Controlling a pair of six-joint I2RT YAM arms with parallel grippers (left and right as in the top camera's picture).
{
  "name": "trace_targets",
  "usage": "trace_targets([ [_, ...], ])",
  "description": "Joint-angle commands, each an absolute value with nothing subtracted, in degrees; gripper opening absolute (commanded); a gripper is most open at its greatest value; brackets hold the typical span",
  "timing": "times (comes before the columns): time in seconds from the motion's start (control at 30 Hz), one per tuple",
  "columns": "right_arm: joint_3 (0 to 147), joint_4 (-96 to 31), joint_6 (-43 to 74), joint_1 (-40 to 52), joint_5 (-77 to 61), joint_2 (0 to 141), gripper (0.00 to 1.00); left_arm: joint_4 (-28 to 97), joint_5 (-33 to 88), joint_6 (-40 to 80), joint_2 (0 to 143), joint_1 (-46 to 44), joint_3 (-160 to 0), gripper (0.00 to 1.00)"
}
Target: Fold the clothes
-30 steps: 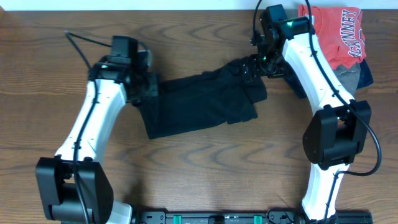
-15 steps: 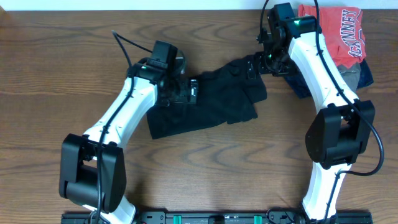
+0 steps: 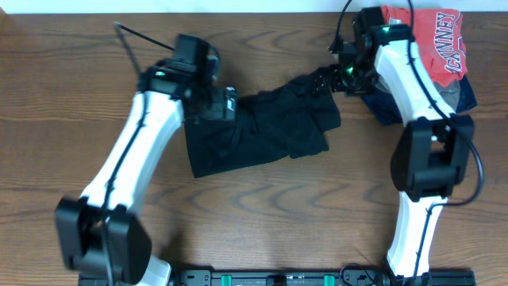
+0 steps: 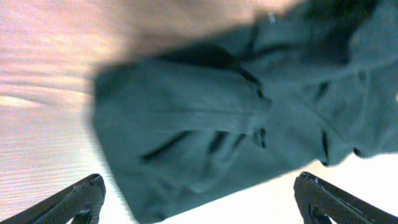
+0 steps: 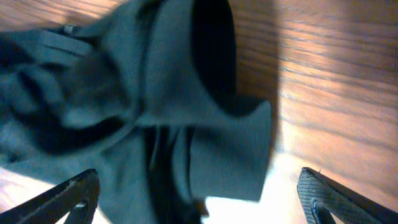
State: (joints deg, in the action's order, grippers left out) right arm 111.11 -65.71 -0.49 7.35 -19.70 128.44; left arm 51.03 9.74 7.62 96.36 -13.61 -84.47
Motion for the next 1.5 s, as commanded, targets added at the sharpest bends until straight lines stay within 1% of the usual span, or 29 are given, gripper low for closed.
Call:
trace_targets([
  [0.0,110.17,-64.9,-2.22,7.46,-21.45,133.25,0.99,52.56,2.44,5.56,92.66,-11.11,-86.11,0.98],
  [0.17,110.17,-64.03,-1.32,7.09,-21.21,137.78,0.99,55.31,0.54,4.67,91.94,-7.14,-86.11,0.98],
  [0.23,110.15,-63.77,-0.91,6.76,-21.26,139.26,0.95,56.12,-0.12,4.47,92.01,-5.91,-86.11,0.98],
  [0.27,110.13,-63.75,-0.91,6.68,-21.26,139.87,0.91,56.4,-1.1,4.47,92.05,-5.37,-86.11,0.98],
  [0.3,110.13,-63.83,-0.91,6.66,-21.28,140.4,0.82,56.6,-2.2,4.45,92.05,-4.97,-86.11,0.98],
  [0.37,110.13,-64.03,-0.91,6.66,-21.56,140.99,0.59,56.97,-4.05,4.27,92.05,-4.43,-86.11,0.98],
  [0.4,110.13,-64.05,-0.93,6.79,-22.02,141.14,0.44,57.04,-4.67,4.29,92.05,-4.23,-86.11,0.98],
  [0.43,110.13,-64.03,-0.93,6.83,-22.65,141.14,0.26,57.17,-5.19,4.27,92.05,-4.05,-86.11,0.98],
  [0.47,110.13,-63.99,-0.93,6.87,-23.4,141.12,0.12,57.19,-5.61,4.27,92.05,-3.92,-86.11,0.98],
  [0.5,110.15,-63.92,-0.93,6.87,-24.38,141.03,0.02,57.21,-5.72,4.21,92.05,-3.79,-86.11,0.98],
  [0.7,110.15,-64.73,-0.93,5.82,-26.63,137.6,0.01,57.19,-5.69,4.1,92.05,-1.89,-86.11,0.98],
  [0.87,110.15,-65.58,-1.93,4.56,-26.59,128.4,0.01,57.19,-5.65,4.1,92.05,1.37,-86.11,0.98],
  [1.03,110.15,-66.06,-2.46,5.19,-25.43,119.13,0.01,57.25,-5.63,4.1,92.05,3.97,-86.11,0.98],
  [1.27,110.15,-67.09,-2.46,9.52,-24.86,114.08,0.01,57.45,-5.58,4.1,92.05,4.49,-86.11,0.98],
  [1.47,110.15,-64.79,-2.26,17.3,-22.85,114.13,0.01,57.63,-5.37,4.12,92.05,4.49,-86.11,0.98],
])
